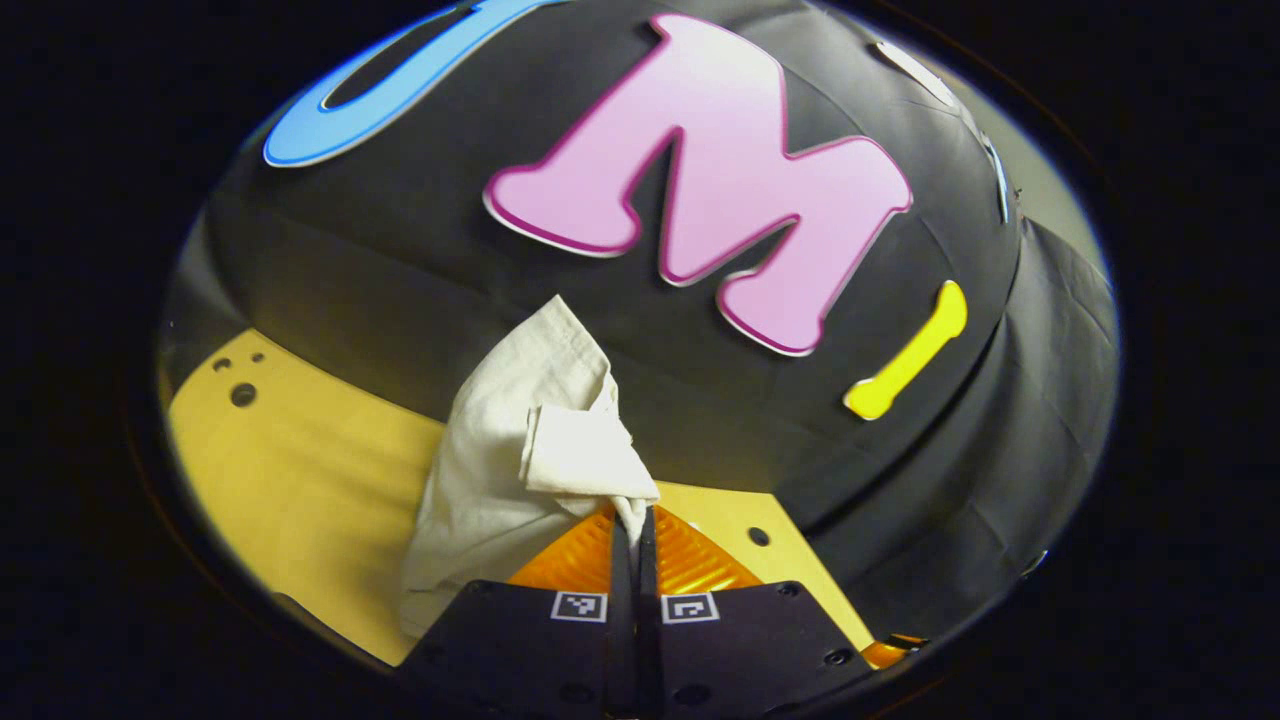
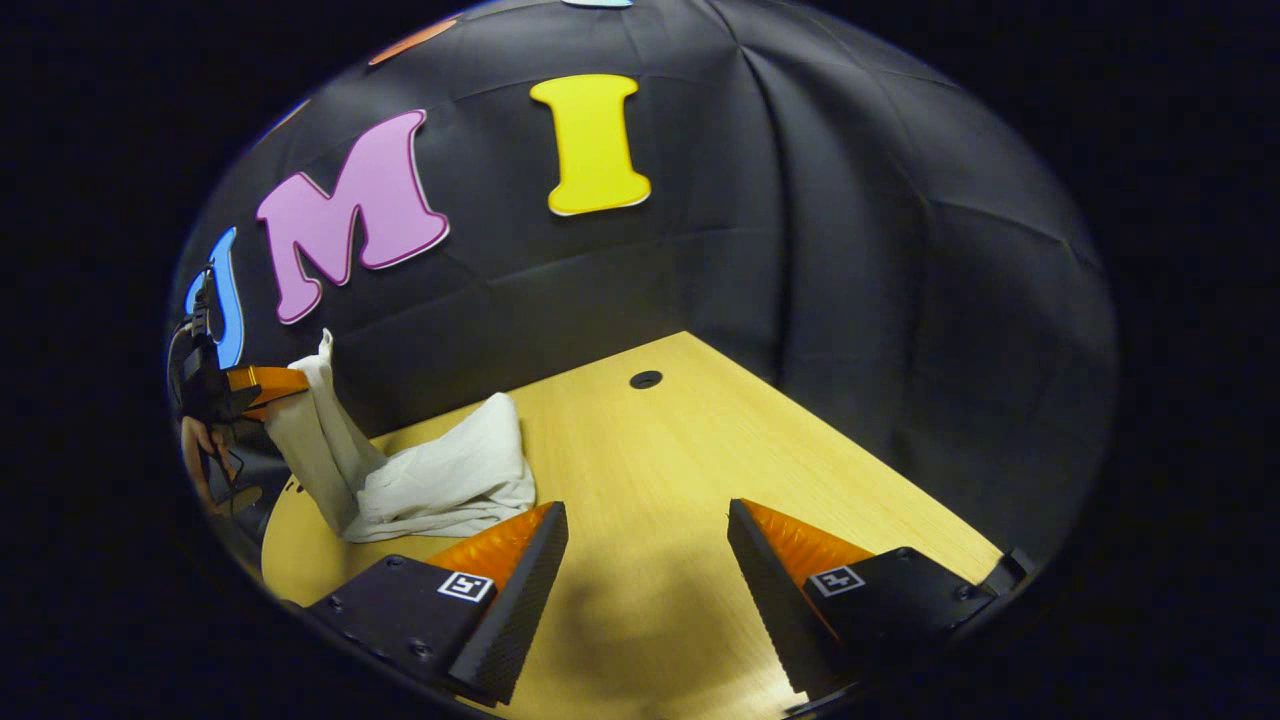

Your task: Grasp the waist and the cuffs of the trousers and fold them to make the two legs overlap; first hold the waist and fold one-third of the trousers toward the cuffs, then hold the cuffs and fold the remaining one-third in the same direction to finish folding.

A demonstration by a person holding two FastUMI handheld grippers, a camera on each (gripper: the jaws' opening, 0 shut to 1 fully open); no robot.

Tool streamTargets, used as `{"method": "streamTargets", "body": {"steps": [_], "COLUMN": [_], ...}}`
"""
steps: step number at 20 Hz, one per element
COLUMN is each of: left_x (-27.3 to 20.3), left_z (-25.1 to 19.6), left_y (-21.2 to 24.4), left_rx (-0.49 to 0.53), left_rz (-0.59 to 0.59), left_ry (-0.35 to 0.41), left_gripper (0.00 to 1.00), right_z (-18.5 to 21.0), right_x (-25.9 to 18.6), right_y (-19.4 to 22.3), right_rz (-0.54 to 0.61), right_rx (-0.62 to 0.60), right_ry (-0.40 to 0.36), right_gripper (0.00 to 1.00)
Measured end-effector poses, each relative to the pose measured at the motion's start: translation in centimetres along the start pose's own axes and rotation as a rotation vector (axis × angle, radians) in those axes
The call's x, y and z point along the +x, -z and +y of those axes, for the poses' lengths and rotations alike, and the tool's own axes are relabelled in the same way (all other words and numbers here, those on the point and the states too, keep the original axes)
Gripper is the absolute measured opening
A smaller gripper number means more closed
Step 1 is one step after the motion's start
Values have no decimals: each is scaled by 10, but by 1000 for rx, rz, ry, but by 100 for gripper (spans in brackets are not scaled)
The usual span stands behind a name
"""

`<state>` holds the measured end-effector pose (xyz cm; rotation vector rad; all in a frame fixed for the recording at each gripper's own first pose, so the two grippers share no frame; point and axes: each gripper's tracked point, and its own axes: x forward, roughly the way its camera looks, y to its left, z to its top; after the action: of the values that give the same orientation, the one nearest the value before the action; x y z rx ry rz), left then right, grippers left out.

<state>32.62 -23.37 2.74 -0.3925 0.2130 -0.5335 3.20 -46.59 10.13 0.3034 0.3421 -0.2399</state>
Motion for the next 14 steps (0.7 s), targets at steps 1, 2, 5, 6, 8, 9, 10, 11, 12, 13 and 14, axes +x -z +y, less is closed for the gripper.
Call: {"method": "streamTargets", "body": {"steps": [1, 2, 5, 6, 8, 9, 10, 11, 12, 13, 14], "left_x": [8, 19, 43, 53, 69, 70, 70, 70, 71, 71, 72], "left_z": [-13, -25, -45, -50, -58, -56, -56, -55, -53, -53, -51], "left_y": [8, 18, 57, 69, 91, 97, 101, 104, 110, 113, 120], "left_rx": [8, 22, 14, 3, -19, -36, -53, -62, -65, -67, -65], "left_rz": [15, 30, 97, 115, 148, 165, 172, 177, 186, 190, 200], "left_ry": [20, 37, 71, 77, 81, 73, 63, 51, 36, 25, 20], "left_gripper": [5, 6, 5, 5, 6, 6, 6, 6, 6, 7, 9], "right_z": [-9, -19, -39, -45, -52, -50, -55, -55, -55, -55, -53], "right_x": [-7, -15, -37, -44, -53, -56, -64, -69, -75, -78, -82], "right_y": [-1, -3, -4, -2, 9, 10, 13, 13, 10, 8, 4], "right_rz": [-2, -6, -17, -22, 0, 10, 14, 14, 12, 10, 8], "right_rx": [16, 32, 55, 55, 58, 67, 78, 84, 85, 81, 74], "right_ry": [15, 28, 64, 76, 95, 104, 110, 113, 117, 117, 114], "right_gripper": [98, 98, 98, 98, 98, 98, 98, 98, 98, 98, 98]}}
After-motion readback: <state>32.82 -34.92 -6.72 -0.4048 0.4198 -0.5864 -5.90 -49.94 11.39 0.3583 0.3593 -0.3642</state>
